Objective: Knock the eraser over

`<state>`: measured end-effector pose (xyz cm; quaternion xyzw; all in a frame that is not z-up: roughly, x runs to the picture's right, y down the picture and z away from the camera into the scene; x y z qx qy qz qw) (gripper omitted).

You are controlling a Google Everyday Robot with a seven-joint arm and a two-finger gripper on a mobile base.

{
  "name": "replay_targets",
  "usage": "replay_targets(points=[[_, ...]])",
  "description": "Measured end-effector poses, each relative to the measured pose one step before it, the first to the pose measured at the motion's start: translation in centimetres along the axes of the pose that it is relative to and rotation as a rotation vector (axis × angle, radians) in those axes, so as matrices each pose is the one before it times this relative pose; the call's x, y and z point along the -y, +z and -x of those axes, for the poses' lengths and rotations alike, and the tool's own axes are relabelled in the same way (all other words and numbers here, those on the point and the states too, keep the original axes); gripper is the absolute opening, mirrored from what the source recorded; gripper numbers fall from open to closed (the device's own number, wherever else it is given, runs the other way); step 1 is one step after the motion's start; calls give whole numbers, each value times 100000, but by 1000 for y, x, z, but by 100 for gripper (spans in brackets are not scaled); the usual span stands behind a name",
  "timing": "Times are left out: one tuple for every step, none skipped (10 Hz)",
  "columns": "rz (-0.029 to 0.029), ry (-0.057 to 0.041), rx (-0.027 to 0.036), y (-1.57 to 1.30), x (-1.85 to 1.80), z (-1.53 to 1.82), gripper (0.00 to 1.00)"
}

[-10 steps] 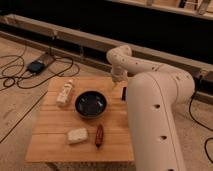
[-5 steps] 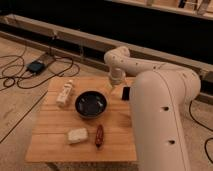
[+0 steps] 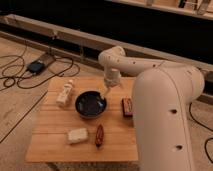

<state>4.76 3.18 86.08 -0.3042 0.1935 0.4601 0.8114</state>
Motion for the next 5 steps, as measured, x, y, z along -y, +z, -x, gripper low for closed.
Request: replay_targets(points=[[19,1225,281,-66,-11,79,80],[-7,64,13,-21,22,-8,80],[-5,-13,4,12,0,4,80],[6,-1,-14,1,-4,-4,80],[-9,6,-10,4,8,-6,80]])
